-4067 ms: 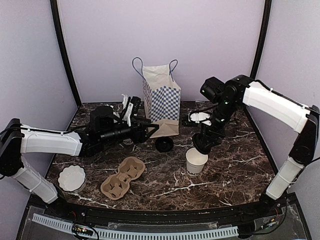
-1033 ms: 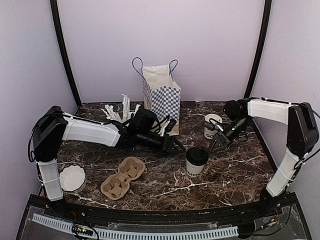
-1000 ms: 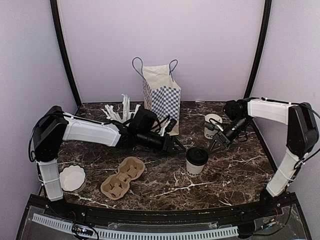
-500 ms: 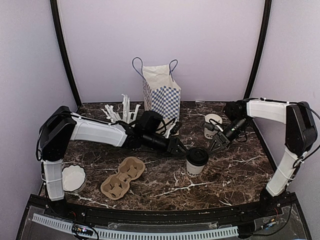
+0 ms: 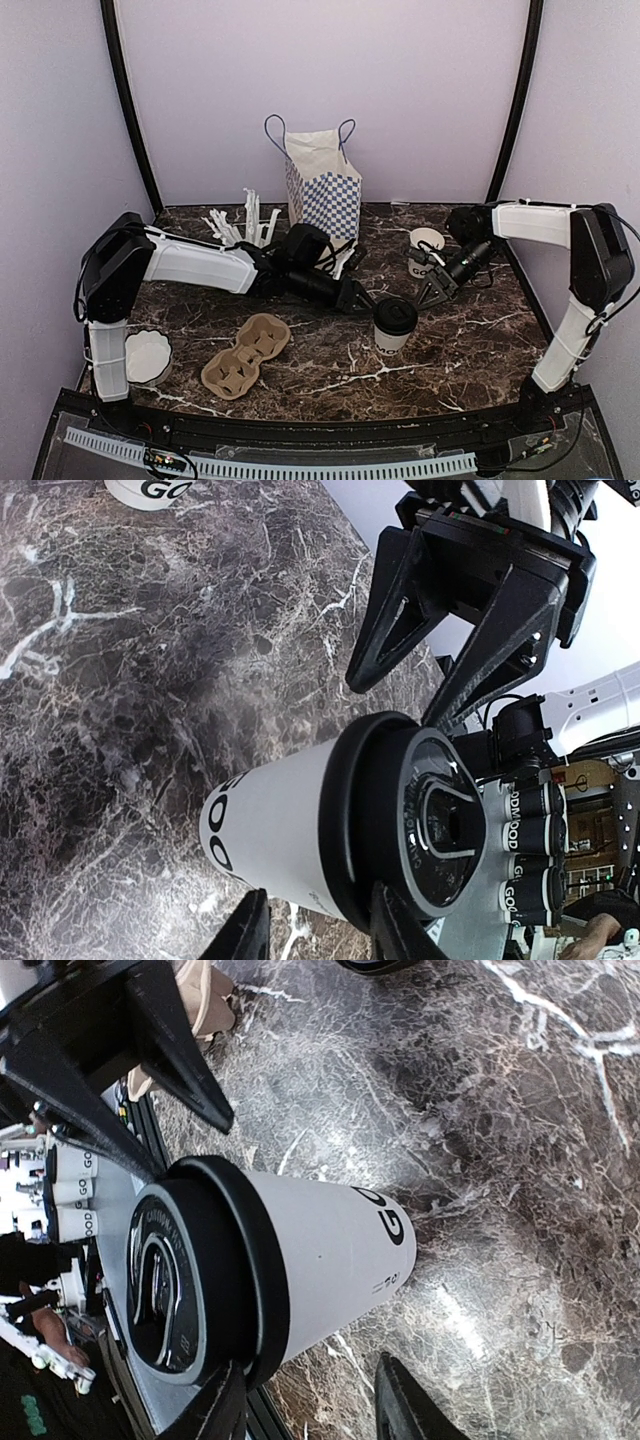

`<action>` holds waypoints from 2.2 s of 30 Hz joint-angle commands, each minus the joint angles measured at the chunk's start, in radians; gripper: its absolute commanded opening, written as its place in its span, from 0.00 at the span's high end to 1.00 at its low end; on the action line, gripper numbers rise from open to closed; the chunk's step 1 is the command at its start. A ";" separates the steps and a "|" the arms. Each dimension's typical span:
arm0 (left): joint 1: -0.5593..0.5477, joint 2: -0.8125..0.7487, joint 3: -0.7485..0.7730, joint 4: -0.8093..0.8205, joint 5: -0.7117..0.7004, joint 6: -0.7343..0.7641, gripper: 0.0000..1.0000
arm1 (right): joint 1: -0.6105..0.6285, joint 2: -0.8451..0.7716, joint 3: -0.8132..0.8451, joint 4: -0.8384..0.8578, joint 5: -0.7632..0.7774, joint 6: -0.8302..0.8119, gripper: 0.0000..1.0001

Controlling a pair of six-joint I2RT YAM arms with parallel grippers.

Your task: Pack the takeout coffee

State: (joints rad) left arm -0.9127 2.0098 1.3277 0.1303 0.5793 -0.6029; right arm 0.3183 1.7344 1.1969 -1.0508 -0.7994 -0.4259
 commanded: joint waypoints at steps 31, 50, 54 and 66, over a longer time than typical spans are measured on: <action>-0.001 -0.136 -0.025 -0.011 -0.053 0.102 0.49 | -0.008 -0.155 0.111 -0.041 0.211 -0.001 0.47; 0.001 -0.021 0.009 0.064 0.022 -0.003 0.56 | -0.012 -0.161 -0.066 -0.063 0.121 -0.122 0.40; 0.000 0.001 0.016 0.085 0.028 -0.014 0.57 | 0.002 -0.140 -0.048 -0.065 0.121 -0.120 0.39; 0.000 0.041 0.030 0.091 0.044 -0.011 0.58 | 0.038 -0.078 -0.026 -0.032 0.103 -0.099 0.38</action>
State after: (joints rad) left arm -0.9142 2.0487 1.3281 0.2077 0.6060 -0.6151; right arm 0.3431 1.6272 1.1545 -1.0996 -0.6693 -0.5297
